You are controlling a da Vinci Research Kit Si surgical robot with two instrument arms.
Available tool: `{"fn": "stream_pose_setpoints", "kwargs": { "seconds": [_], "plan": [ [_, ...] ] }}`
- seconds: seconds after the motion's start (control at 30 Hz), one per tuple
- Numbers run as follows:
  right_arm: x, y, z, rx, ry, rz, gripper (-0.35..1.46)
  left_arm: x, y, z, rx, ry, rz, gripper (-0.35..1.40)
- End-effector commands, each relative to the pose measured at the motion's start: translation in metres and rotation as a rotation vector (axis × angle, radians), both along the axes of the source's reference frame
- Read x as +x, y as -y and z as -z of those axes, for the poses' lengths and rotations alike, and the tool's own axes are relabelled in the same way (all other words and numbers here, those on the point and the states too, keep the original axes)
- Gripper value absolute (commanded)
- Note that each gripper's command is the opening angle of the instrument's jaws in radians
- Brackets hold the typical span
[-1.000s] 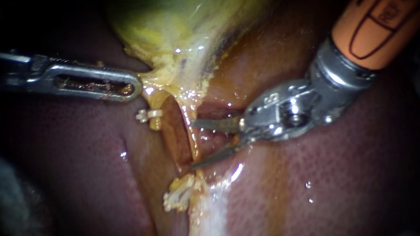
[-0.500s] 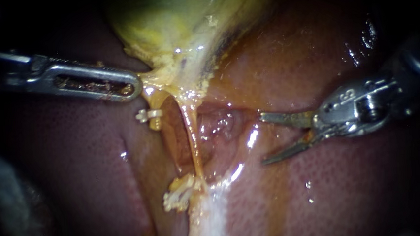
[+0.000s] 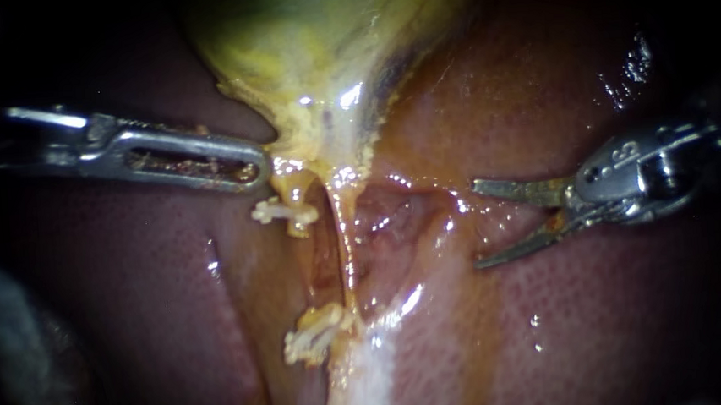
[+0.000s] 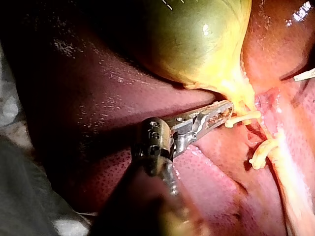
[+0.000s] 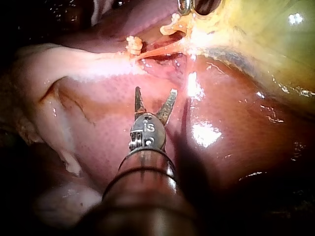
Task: Go back from the cut left tube
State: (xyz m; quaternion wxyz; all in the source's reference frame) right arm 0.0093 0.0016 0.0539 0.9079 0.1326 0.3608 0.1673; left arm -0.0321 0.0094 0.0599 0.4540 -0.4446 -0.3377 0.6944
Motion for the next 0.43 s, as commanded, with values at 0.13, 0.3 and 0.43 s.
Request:
{"fn": "stream_pose_setpoints", "kwargs": {
  "seconds": [0.13,0.3,0.43],
  "plan": [
    [-0.0001,0.0,0.0,0.001,-0.001,0.001,1.45,-0.0005,0.0002,-0.0006,0.003,0.0,-0.001,-0.35],
    [-0.0002,0.0,0.0,0.001,-0.001,0.002,1.45,-0.0004,0.0001,-0.0007,0.002,0.001,-0.002,-0.35],
    [-0.0001,0.0001,0.0001,0.022,-0.011,0.02,1.45,-0.0001,0.0001,-0.0007,0.003,0.002,-0.004,-0.35]
  ]
}}
